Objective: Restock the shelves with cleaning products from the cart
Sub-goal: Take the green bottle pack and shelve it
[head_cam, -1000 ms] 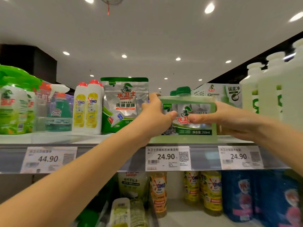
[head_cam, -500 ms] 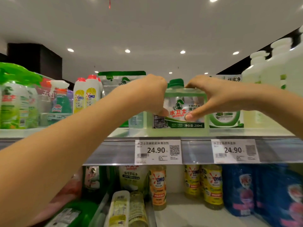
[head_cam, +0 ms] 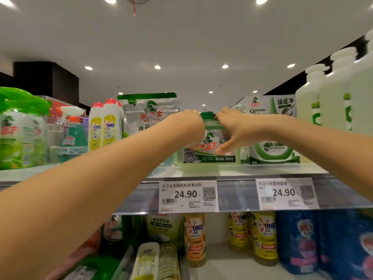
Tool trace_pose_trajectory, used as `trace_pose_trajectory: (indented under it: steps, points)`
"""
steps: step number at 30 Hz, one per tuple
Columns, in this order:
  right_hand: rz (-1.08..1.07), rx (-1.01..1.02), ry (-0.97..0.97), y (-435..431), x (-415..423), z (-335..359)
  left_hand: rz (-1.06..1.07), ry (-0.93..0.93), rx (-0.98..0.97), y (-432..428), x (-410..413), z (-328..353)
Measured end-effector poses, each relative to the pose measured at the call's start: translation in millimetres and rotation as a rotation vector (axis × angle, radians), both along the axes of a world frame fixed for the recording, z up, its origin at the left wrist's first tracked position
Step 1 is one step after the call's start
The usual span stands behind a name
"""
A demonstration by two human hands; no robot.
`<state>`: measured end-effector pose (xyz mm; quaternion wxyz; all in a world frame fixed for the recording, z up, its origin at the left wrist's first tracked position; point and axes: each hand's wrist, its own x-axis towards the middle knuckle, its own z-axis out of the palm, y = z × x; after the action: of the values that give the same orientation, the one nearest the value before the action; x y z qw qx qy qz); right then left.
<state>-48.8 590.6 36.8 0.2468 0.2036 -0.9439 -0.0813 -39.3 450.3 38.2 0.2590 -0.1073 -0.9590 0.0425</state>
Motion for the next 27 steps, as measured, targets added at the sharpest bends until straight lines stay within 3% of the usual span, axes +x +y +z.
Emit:
trace_pose_trajectory:
  steps: [11,27]
  points:
    - [-0.085,0.029,-0.023,-14,-28,-3,0.154,-0.036,0.014,12,-40,4]
    - [-0.152,0.039,0.021,-16,-62,-7,0.053,0.039,0.100,10,-61,-4]
